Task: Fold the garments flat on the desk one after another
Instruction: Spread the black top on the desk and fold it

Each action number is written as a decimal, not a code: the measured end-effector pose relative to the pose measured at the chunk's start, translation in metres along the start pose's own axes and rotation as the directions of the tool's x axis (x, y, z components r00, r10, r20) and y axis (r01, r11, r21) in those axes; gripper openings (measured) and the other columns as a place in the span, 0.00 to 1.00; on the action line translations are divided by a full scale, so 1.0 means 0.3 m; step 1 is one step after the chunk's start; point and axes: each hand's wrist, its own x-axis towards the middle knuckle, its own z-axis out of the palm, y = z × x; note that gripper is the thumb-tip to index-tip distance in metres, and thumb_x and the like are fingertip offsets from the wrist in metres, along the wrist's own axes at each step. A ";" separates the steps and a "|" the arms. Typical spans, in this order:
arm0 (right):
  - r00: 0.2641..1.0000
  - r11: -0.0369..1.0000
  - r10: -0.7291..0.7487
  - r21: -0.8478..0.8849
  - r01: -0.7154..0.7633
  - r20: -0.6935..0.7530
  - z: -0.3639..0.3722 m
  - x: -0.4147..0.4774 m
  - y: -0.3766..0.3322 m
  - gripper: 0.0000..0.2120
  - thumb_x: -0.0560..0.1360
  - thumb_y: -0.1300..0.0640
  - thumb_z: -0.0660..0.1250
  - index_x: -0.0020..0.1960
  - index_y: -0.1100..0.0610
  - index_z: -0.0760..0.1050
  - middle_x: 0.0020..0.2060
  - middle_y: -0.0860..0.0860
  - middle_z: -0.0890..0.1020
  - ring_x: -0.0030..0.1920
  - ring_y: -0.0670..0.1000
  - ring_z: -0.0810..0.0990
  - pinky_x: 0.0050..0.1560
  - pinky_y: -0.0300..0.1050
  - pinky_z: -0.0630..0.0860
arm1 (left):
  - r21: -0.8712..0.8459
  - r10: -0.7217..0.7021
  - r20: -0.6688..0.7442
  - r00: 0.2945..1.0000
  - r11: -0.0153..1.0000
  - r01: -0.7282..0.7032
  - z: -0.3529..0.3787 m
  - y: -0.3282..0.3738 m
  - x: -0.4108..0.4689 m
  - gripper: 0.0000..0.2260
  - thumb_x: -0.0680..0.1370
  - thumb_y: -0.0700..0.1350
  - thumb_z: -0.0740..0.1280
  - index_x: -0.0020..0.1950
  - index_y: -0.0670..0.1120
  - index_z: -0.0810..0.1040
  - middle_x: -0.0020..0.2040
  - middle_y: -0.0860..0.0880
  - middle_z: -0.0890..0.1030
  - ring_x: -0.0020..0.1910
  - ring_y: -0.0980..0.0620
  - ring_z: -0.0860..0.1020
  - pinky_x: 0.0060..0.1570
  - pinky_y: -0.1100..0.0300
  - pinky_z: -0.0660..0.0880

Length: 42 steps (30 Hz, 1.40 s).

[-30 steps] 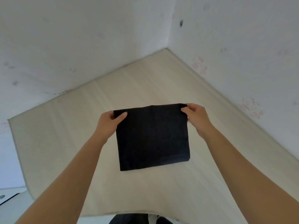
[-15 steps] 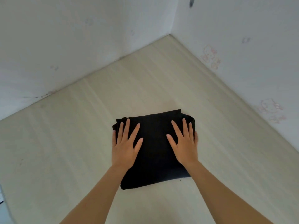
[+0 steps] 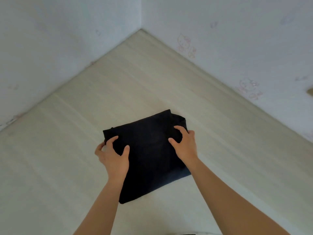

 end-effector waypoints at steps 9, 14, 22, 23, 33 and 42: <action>0.997 0.998 -0.061 -0.022 0.062 0.043 -0.071 -0.239 0.200 0.21 0.80 0.55 0.59 0.70 0.38 0.61 0.61 0.50 0.71 0.51 0.49 0.75 0.50 0.40 0.71 | 0.014 0.117 0.348 0.930 0.991 -0.130 -0.025 -0.060 -0.109 0.15 0.76 0.45 0.69 0.58 0.60 0.74 0.60 0.52 0.75 0.56 0.51 0.76 0.58 0.48 0.75; 0.994 0.999 0.028 0.030 -0.025 -0.104 -0.173 -0.468 0.417 0.24 0.81 0.58 0.58 0.71 0.35 0.60 0.62 0.49 0.69 0.51 0.51 0.77 0.51 0.41 0.76 | 0.044 0.237 0.555 0.798 0.949 -0.313 0.054 -0.030 -0.292 0.12 0.77 0.42 0.68 0.57 0.56 0.77 0.53 0.62 0.76 0.58 0.50 0.76 0.60 0.52 0.74; 0.898 0.955 0.280 0.196 -0.224 -0.340 -0.350 -1.017 0.864 0.19 0.81 0.58 0.59 0.70 0.46 0.68 0.67 0.49 0.67 0.56 0.52 0.77 0.56 0.43 0.75 | -0.035 0.405 0.791 0.458 0.778 -0.627 0.275 -0.054 -0.813 0.16 0.77 0.42 0.68 0.63 0.54 0.74 0.63 0.57 0.73 0.62 0.58 0.70 0.60 0.61 0.66; 0.874 0.944 0.316 0.215 -0.251 -0.369 -0.369 -1.105 0.922 0.19 0.81 0.58 0.59 0.70 0.47 0.68 0.68 0.50 0.66 0.54 0.53 0.78 0.56 0.45 0.76 | -0.043 0.403 0.827 0.392 0.741 -0.670 0.298 -0.068 -0.905 0.17 0.77 0.41 0.69 0.64 0.53 0.73 0.64 0.57 0.72 0.62 0.59 0.69 0.60 0.61 0.65; 0.516 0.740 0.672 0.515 -0.433 -0.531 -0.362 -2.033 1.437 0.20 0.80 0.58 0.61 0.71 0.49 0.68 0.68 0.51 0.66 0.50 0.48 0.75 0.51 0.38 0.70 | -0.236 0.196 0.968 -0.156 0.506 -0.830 0.461 -0.287 -1.797 0.24 0.73 0.41 0.73 0.65 0.55 0.70 0.66 0.57 0.69 0.65 0.58 0.67 0.61 0.61 0.64; 0.120 0.376 0.924 0.809 -0.451 -0.363 -0.105 -2.590 1.691 0.21 0.80 0.58 0.61 0.72 0.49 0.66 0.71 0.53 0.63 0.65 0.56 0.72 0.60 0.46 0.70 | -0.470 -0.113 0.859 -0.499 0.210 -0.857 0.558 -0.623 -2.422 0.30 0.70 0.41 0.75 0.68 0.54 0.67 0.63 0.54 0.66 0.59 0.55 0.69 0.55 0.60 0.69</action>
